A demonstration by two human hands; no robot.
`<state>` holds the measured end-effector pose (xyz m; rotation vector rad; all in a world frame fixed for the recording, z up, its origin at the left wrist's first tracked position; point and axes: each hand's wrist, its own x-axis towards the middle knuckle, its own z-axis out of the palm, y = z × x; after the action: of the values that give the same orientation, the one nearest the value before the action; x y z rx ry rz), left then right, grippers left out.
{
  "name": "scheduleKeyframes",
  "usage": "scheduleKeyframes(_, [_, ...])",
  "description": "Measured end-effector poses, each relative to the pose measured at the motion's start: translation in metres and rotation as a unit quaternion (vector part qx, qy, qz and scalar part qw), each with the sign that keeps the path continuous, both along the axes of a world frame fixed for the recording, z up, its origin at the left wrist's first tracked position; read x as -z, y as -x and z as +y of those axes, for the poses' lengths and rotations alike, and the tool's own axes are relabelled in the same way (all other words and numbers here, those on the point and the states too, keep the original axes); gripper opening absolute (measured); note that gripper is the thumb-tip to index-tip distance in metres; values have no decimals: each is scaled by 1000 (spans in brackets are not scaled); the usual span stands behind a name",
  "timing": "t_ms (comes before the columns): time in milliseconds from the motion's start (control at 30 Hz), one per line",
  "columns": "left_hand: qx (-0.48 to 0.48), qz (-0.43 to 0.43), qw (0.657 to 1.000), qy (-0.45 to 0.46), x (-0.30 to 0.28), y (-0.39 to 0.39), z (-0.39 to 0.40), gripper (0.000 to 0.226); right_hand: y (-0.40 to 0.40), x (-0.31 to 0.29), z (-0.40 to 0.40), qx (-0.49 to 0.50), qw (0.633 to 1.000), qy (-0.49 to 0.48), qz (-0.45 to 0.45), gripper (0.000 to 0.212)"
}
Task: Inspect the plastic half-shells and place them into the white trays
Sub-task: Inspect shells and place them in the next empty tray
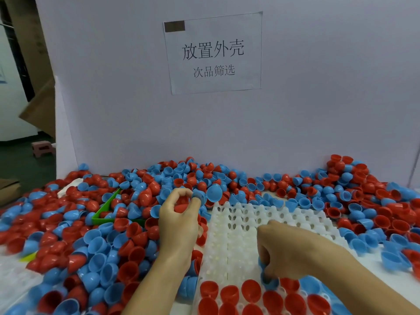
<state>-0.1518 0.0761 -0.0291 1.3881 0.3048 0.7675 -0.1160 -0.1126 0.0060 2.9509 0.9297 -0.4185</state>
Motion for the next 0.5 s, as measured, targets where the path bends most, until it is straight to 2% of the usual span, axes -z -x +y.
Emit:
scheduleKeyframes(167, [2,0,1000,4,1,-1,1,24,0,-7,-8,-10,999,-33,25,23])
scheduleKeyframes(267, [-5,1,1000,-14,1,0,-1,24,-1,-12,-11,-10,997,-75,-8,14])
scheduleKeyframes(367, [-19,11,999,-28,4,-1,-2,21,1,-17,-4,-17,975,-207,-79,11])
scheduleKeyframes(500, [-41,27,997,-61,7,-1,-7,16,19,-15,24,-25,915,-389,-105,5])
